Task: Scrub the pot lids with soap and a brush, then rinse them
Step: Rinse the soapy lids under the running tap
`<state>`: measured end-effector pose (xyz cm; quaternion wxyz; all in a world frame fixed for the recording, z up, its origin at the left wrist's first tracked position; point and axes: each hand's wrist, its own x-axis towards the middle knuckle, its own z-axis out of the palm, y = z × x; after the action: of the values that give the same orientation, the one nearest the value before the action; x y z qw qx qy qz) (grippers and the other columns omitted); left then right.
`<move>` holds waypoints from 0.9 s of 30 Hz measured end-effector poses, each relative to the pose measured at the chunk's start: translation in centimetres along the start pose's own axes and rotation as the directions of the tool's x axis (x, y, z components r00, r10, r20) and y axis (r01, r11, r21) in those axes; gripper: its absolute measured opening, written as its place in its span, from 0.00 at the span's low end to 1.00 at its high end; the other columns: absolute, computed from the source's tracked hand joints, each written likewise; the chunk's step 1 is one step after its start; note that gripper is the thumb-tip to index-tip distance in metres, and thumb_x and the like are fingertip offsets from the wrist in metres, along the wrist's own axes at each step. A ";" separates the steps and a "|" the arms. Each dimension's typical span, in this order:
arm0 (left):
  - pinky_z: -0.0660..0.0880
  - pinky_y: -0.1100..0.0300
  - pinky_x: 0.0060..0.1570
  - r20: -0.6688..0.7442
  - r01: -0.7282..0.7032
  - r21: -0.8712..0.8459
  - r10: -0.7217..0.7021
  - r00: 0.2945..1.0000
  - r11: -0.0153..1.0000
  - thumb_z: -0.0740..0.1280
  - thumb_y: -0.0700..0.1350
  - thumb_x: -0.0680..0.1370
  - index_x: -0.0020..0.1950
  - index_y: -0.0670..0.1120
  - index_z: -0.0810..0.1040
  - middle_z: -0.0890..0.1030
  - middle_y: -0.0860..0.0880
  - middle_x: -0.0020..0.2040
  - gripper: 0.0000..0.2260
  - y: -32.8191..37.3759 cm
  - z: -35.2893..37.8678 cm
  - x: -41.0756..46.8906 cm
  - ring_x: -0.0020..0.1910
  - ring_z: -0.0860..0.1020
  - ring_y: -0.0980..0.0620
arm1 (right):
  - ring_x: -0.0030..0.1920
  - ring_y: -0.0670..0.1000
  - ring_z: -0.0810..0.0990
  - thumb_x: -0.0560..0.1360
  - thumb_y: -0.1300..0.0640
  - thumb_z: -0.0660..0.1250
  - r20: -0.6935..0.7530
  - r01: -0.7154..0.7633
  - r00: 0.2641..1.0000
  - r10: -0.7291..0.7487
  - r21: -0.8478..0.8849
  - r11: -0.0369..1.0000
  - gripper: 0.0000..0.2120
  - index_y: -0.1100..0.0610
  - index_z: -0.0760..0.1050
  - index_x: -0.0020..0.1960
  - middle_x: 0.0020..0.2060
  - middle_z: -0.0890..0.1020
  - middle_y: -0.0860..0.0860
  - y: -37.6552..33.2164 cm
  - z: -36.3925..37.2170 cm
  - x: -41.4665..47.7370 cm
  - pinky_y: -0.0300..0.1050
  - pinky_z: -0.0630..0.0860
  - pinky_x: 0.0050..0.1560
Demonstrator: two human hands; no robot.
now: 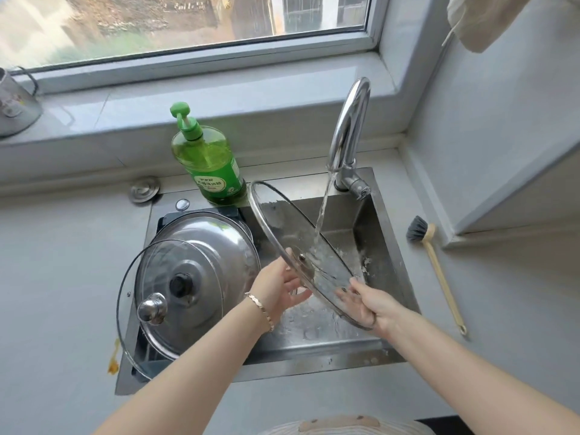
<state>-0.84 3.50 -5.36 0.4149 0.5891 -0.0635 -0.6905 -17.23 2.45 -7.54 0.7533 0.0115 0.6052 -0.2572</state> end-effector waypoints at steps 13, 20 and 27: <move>0.78 0.56 0.49 -0.117 -0.029 -0.010 0.028 0.993 1.000 0.68 0.50 0.75 0.47 0.42 0.76 0.77 0.45 0.54 0.11 1.1 2.0 0.2 0.53 0.76 0.51 | 0.21 0.54 0.80 0.75 0.59 0.65 0.120 -0.252 0.966 0.229 0.253 0.934 0.11 0.69 0.75 0.42 0.24 0.79 0.60 1.4 0.6 2.4 0.41 0.74 0.17; 0.78 0.48 0.52 -0.209 0.000 -0.028 -0.006 0.978 1.000 0.78 0.47 0.61 0.50 0.40 0.75 0.77 0.43 0.59 0.23 2.4 3.2 2.5 0.60 0.75 0.47 | 0.18 0.50 0.76 0.79 0.58 0.60 0.154 -0.340 0.931 0.330 0.043 0.939 0.13 0.68 0.72 0.42 0.21 0.76 0.57 1.3 0.0 4.1 0.36 0.73 0.18; 0.74 0.44 0.57 -0.262 0.108 -0.109 -0.134 0.956 0.988 0.71 0.41 0.73 0.57 0.40 0.74 0.69 0.41 0.69 0.15 1.5 2.6 3.4 0.70 0.66 0.46 | 0.38 0.52 0.76 0.79 0.61 0.61 -0.043 -0.031 0.999 0.009 -0.536 0.844 0.10 0.68 0.72 0.55 0.40 0.78 0.61 -2.4 -0.6 5.0 0.43 0.74 0.40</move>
<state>-2.18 -0.71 -6.34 0.4038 0.6598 0.0619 -0.6308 -18.12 -1.30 -11.57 0.7171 -0.1882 0.6674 -0.0699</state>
